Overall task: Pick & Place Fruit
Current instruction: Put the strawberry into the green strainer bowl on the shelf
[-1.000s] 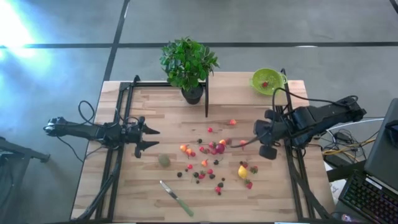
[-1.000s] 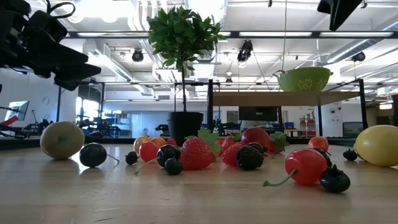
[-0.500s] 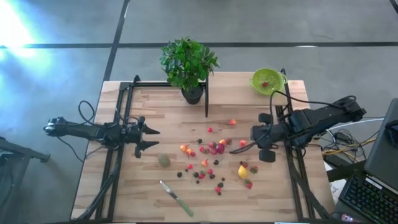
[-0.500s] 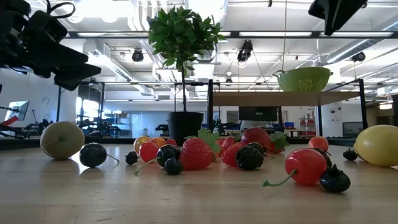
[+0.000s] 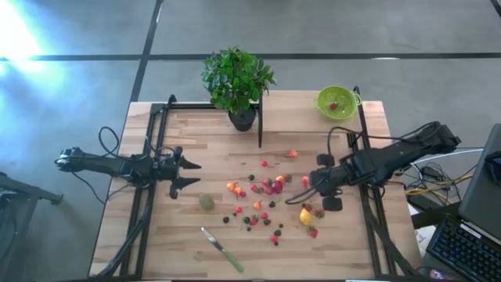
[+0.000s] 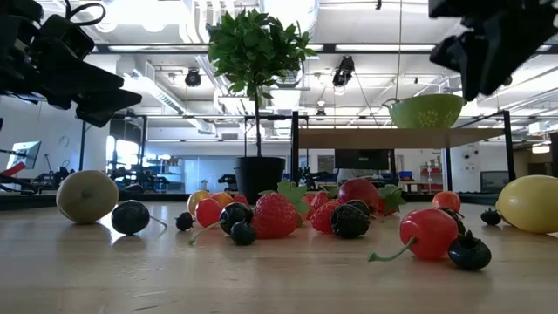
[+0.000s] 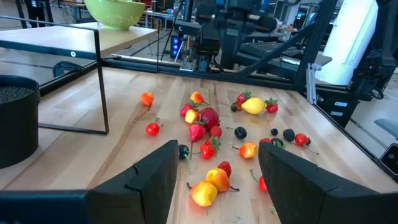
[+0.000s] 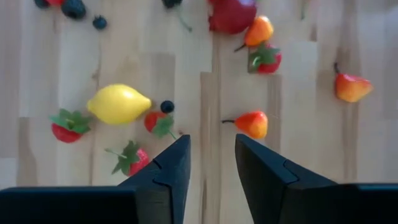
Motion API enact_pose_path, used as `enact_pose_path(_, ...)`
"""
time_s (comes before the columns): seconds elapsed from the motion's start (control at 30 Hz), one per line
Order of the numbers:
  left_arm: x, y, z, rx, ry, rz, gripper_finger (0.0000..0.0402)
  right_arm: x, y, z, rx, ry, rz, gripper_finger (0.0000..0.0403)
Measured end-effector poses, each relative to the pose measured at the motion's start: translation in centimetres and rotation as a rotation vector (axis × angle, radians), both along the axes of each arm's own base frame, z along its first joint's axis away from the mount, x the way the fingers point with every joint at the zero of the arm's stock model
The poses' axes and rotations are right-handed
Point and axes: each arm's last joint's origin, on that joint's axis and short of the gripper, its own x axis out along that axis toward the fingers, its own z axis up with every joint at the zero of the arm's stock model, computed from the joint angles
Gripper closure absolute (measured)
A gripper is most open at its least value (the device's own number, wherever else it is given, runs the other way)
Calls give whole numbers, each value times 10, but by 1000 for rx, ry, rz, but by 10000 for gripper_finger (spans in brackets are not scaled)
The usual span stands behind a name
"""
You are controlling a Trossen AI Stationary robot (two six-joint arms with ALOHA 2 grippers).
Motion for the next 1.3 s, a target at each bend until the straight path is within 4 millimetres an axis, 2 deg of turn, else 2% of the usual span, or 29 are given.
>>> enact_pose_path(0.17,0,0,0,0,0,0,172,-4,-1,-18,-7,36,0,266)
enact_pose_path(0.43,0,0,0,0,0,0,172,-3,3,-43,114,22,31,257)
enact_pose_path(0.87,0,0,0,0,0,0,172,-9,1,-54,103,60,36,277)
enact_pose_path(1.3,0,0,0,0,0,0,172,-15,-1,-67,102,97,3,235)
